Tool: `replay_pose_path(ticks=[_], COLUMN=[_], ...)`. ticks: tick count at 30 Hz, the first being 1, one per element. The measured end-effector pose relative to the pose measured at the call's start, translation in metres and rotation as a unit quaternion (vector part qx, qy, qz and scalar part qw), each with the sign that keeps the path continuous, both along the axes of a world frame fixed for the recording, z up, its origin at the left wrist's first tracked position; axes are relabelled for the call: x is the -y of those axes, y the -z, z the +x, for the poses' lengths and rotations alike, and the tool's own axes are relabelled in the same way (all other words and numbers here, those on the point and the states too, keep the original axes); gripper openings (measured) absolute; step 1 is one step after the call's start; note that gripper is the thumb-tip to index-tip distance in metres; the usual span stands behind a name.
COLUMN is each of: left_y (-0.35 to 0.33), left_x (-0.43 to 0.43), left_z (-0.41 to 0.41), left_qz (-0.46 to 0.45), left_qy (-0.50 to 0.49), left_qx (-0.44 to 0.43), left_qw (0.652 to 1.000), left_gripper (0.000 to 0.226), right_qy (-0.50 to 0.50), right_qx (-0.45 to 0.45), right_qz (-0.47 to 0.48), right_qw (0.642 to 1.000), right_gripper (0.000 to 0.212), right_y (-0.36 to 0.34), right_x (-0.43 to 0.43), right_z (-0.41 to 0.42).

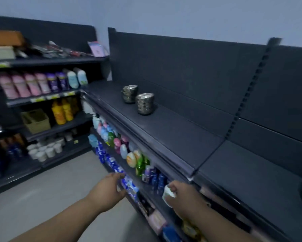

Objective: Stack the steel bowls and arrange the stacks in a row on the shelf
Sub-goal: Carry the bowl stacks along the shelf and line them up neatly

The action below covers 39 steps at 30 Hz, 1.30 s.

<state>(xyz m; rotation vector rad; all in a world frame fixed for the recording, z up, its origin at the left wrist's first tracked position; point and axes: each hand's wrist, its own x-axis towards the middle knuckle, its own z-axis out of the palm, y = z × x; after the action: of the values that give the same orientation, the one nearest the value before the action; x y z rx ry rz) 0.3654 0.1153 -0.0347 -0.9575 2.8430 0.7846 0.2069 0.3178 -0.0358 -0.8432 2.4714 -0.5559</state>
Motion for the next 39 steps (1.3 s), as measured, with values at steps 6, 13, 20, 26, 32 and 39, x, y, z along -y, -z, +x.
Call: replay_pose_path(ticks=[6, 13, 20, 26, 32, 39], left_y=[0.006, 0.035, 0.038, 0.015, 0.006, 0.010], left_x=[0.127, 0.206, 0.291, 0.355, 0.403, 0.452], left_z=[0.078, 0.097, 0.010, -0.106, -0.202, -0.312], left_qz=[-0.011, 0.013, -0.007, -0.012, 0.025, 0.055], left_qy=[-0.066, -0.109, -0.112, -0.078, -0.014, 0.146], left_qx=[0.039, 0.091, 0.072, 0.008, -0.062, -0.074], left_qw=[0.997, 0.990, 0.991, 0.997, 0.998, 0.985], left_gripper=[0.058, 0.055, 0.053, 0.055, 0.056, 0.058], right_qy=[-0.062, -0.101, -0.106, -0.052, 0.097, 0.324], right_qx=[-0.020, 0.001, -0.011, -0.028, -0.032, -0.037], right_qz=[0.005, 0.029, 0.002, -0.058, -0.128, -0.080], right_qw=[0.998, 0.994, 0.994, 0.997, 0.987, 0.942], right_gripper=[0.025, 0.037, 0.031, 0.037, 0.047, 0.038], right_y=[0.011, 0.040, 0.046, 0.009, -0.003, 0.012], right_x=[0.135, 0.225, 0.309, 0.382, 0.420, 0.430], right_z=[0.035, 0.024, -0.056, -0.146, -0.203, -0.228])
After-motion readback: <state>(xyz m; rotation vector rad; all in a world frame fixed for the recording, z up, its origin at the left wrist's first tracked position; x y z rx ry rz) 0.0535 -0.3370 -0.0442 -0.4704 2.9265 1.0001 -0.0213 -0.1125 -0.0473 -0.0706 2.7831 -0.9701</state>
